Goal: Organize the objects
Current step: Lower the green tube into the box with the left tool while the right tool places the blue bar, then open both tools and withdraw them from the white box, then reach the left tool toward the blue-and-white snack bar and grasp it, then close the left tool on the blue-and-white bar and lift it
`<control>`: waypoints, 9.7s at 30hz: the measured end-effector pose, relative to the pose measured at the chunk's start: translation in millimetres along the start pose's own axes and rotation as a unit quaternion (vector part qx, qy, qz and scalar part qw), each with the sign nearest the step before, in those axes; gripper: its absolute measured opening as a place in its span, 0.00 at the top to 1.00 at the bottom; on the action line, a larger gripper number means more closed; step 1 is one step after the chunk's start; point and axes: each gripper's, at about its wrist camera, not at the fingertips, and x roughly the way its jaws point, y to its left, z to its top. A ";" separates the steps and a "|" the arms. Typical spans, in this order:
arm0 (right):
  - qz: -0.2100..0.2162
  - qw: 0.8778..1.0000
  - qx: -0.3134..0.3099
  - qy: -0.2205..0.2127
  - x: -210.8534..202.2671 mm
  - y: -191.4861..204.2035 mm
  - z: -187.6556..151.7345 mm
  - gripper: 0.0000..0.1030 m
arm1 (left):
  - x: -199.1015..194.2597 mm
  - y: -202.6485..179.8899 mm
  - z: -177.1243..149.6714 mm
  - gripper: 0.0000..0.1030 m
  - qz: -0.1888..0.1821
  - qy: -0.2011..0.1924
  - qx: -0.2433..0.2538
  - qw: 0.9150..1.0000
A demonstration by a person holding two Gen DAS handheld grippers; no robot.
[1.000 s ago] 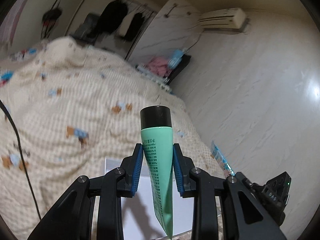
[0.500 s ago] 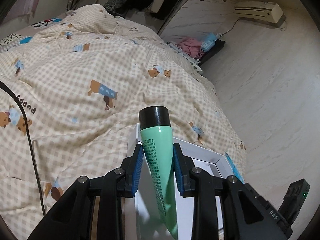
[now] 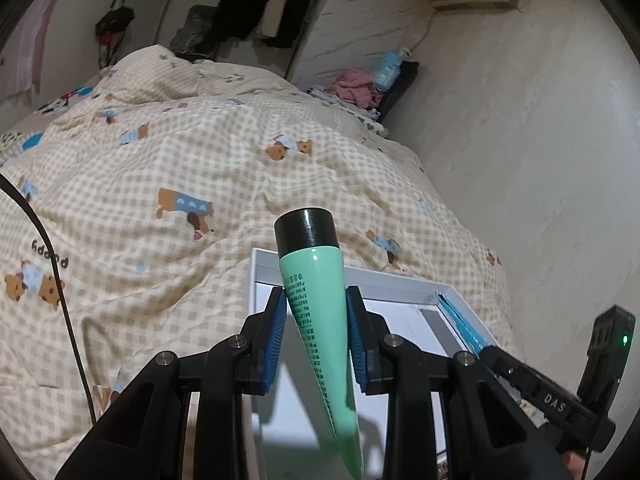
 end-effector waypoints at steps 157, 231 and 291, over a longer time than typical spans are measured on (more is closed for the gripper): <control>0.095 0.966 -0.162 -0.180 -179.0 30.7 -128.3 0.17 | -176.2 -98.7 -140.0 0.24 -0.084 -0.080 0.286 0.951; 0.131 0.978 -0.077 -0.145 -167.6 -3.5 -119.2 0.20 | -104.1 -80.2 -92.6 0.45 -0.076 0.184 0.185 0.962; 0.134 0.980 -0.079 -0.120 -162.2 -2.7 -116.9 0.20 | -110.7 -85.3 -120.0 0.71 -0.026 0.090 0.198 0.976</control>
